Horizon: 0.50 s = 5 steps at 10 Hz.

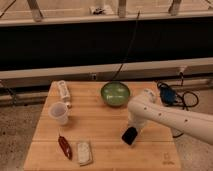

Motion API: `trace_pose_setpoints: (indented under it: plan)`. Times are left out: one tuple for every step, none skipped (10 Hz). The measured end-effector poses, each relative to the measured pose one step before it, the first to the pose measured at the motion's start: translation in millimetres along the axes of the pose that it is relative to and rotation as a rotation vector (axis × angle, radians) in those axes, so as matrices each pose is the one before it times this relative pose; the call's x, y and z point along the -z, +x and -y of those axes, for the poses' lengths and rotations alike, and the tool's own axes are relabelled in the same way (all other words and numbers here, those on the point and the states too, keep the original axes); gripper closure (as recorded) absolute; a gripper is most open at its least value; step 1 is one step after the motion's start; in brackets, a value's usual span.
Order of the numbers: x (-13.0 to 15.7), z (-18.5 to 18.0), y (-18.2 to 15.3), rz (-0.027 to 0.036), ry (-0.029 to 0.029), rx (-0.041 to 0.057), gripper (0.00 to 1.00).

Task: Place the eraser in the ceramic cup

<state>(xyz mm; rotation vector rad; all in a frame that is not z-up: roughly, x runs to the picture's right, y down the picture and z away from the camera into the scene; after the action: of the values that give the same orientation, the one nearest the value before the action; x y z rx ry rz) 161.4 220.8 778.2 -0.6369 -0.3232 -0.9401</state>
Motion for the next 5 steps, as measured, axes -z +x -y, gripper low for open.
trace_pose_setpoints:
  plan:
    - [4.47, 1.57, 1.31, -0.00583, -0.00311, 0.00537, 1.00]
    - [8.60, 2.54, 2.39, -0.01029, -0.00467, 0.00853, 1.00]
    - [3.89, 1.82, -0.81, -0.00567, -0.00241, 0.00864, 1.00]
    - [6.19, 4.55, -2.18, -0.00843, -0.00494, 0.01245, 1.00]
    - [8.97, 10.54, 0.66, -0.01403, -0.00060, 0.01672, 1.00]
